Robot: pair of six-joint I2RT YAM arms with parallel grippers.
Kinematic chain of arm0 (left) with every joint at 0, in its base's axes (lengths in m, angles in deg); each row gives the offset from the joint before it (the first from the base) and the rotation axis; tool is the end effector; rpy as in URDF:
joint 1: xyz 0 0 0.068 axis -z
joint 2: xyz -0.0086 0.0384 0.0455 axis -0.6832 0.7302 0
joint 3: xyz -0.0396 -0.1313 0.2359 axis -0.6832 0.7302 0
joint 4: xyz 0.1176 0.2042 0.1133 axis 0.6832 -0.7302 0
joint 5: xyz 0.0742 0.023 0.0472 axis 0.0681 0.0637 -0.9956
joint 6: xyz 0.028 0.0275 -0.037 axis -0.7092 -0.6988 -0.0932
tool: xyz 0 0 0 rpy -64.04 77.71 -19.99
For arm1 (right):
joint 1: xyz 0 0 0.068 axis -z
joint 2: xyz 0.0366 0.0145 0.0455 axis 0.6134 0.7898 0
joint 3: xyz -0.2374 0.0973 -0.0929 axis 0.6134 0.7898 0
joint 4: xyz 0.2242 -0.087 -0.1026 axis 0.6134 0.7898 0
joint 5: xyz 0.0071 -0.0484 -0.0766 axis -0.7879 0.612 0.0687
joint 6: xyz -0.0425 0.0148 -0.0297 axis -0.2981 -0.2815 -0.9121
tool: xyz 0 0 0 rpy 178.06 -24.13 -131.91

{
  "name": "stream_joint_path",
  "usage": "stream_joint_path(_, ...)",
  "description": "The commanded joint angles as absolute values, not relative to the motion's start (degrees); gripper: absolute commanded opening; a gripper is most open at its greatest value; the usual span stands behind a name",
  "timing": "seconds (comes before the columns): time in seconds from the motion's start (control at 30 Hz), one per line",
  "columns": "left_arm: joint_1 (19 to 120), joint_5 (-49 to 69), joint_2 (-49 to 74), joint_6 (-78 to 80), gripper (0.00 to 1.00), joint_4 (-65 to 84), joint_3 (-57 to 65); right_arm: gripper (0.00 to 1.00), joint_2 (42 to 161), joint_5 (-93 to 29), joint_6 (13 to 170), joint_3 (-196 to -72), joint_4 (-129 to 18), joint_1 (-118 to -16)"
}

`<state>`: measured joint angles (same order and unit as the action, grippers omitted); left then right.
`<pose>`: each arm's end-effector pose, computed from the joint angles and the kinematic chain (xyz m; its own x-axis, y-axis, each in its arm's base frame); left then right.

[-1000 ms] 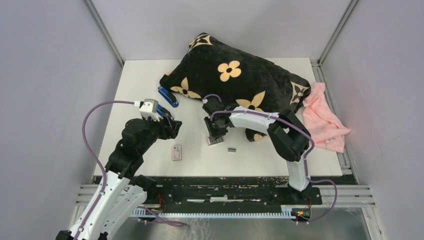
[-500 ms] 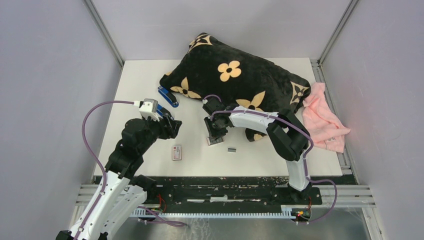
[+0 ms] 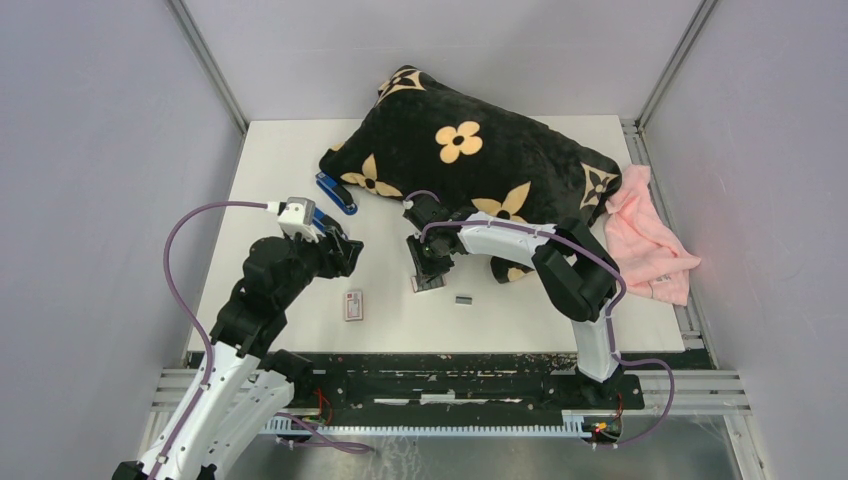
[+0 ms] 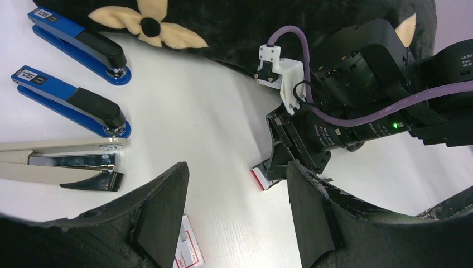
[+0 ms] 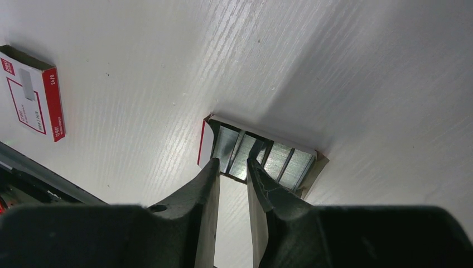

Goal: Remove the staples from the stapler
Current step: Place the staple in the staple box.

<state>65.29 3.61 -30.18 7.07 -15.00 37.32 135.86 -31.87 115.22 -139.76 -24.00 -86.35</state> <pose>0.1305 -0.0547 0.3105 -0.3814 -0.1782 -0.9071 0.3078 0.9008 -0.3064 0.2704 0.3134 0.1658 -0.9173 -0.2776 -0.2855 -0.3634 0.8765 0.3156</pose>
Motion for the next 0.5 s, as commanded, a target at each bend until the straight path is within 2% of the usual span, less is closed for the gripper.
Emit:
stream_joint_path(0.0,64.85,5.16,-30.19,4.84,0.72,-12.19,37.48,0.3,135.3,-32.73,113.68,-141.42,-24.88,-86.18)
stream_joint_path(0.3,64.73,5.26,-30.13,4.78,0.72,-12.19,37.48,0.29,131.38,-33.65,112.36,-141.42,-24.87,-86.13)
stream_joint_path(0.47,64.8,5.26,-30.07,5.1,0.72,-12.1,37.65,0.25,130.46,-33.48,110.88,-141.17,-24.58,-85.92)
